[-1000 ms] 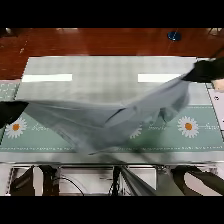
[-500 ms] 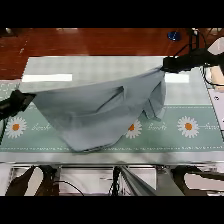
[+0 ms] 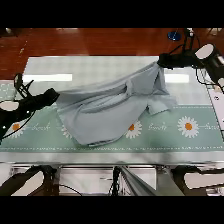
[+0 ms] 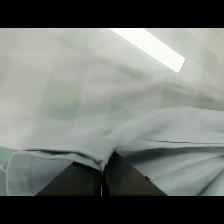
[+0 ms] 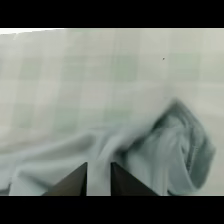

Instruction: Fold the shirts.

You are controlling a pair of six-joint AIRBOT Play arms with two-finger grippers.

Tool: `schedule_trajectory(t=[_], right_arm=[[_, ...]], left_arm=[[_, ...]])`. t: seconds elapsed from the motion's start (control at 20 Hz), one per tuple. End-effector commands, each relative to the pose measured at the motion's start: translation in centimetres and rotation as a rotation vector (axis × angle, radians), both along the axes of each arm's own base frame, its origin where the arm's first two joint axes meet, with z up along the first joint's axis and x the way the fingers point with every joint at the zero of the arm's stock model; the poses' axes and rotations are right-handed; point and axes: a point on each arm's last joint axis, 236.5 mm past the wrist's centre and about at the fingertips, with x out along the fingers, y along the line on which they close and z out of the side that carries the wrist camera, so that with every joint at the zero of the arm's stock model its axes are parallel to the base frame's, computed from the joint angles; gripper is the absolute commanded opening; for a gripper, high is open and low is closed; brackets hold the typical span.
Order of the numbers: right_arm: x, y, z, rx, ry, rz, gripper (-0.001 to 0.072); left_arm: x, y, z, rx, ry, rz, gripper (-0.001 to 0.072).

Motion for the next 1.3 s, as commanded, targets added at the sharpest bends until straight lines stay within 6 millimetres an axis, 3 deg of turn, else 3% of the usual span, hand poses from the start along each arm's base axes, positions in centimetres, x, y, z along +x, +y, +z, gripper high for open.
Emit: schedule_trajectory(t=[0.0, 0.05, 0.1, 0.15, 0.2, 0.25, 0.3, 0.45, 0.6, 0.8, 0.9, 1.0, 1.1, 1.25], right_arm=[[0.6, -0.6, 0.1, -0.053, -0.048, 0.04, 0.0256], [0.6, -1.3, 1.3, -0.065, -0.075, 0.035, 0.0269], [0.5, -2.5, 2.9, -0.078, -0.105, 0.02, 0.0269], [0.4, -4.4, 4.8, -0.109, -0.14, -0.003, 0.027], [0.2, -6.7, 6.5, -0.158, -0.172, -0.03, 0.0303], [-0.2, -9.5, 7.9, -0.216, -0.192, -0.064, 0.0409], [-1.0, -12.1, 8.5, -0.259, -0.185, -0.093, 0.042], [-4.7, -18.4, 6.0, -0.276, -0.023, -0.161, 0.0438], [-6.5, -21.9, 4.1, -0.227, 0.063, -0.227, 0.0436], [-6.3, -23.2, 3.7, -0.212, 0.052, -0.264, 0.0433], [-5.8, -22.5, 3.1, -0.164, 0.056, -0.261, 0.0433], [-5.7, -21.7, 1.9, -0.121, 0.088, -0.247, 0.0433], [-6.1, -21.3, 0.8, -0.106, 0.126, -0.231, 0.0432], [-6.0, -21.4, 0.7, -0.112, 0.124, -0.229, 0.0417]], left_arm=[[1.3, 1.4, -0.4, 0.054, -0.028, 0.057, 0.0197], [1.7, 2.1, 0.4, 0.047, -0.042, 0.069, 0.0421], [1.9, 2.8, 1.6, 0.029, -0.053, 0.071, 0.0569], [1.9, 3.4, 3.1, -0.003, -0.057, 0.06, 0.0612], [1.3, 3.8, 4.3, -0.034, -0.047, 0.03, 0.0611], [0.0, 4.1, 5.2, -0.063, -0.012, -0.025, 0.0607], [-2.0, 4.0, 5.5, -0.112, 0.05, -0.084, 0.0589], [-9.1, 2.0, 4.1, -0.341, 0.323, -0.147, 0.0588], [-14.1, -0.4, 2.0, -0.372, 0.48, -0.181, 0.0589], [-19.4, -5.5, 1.0, -0.421, 0.55, -0.267, 0.0607], [-22.2, -7.7, -0.3, -0.435, 0.628, -0.302, 0.0666], [-23.8, -8.4, -2.2, -0.403, 0.699, -0.298, 0.0665], [-23.9, -8.8, -3.3, -0.351, 0.717, -0.282, 0.0665], [-22.2, -9.2, -4.3, -0.301, 0.675, -0.228, 0.0664]])
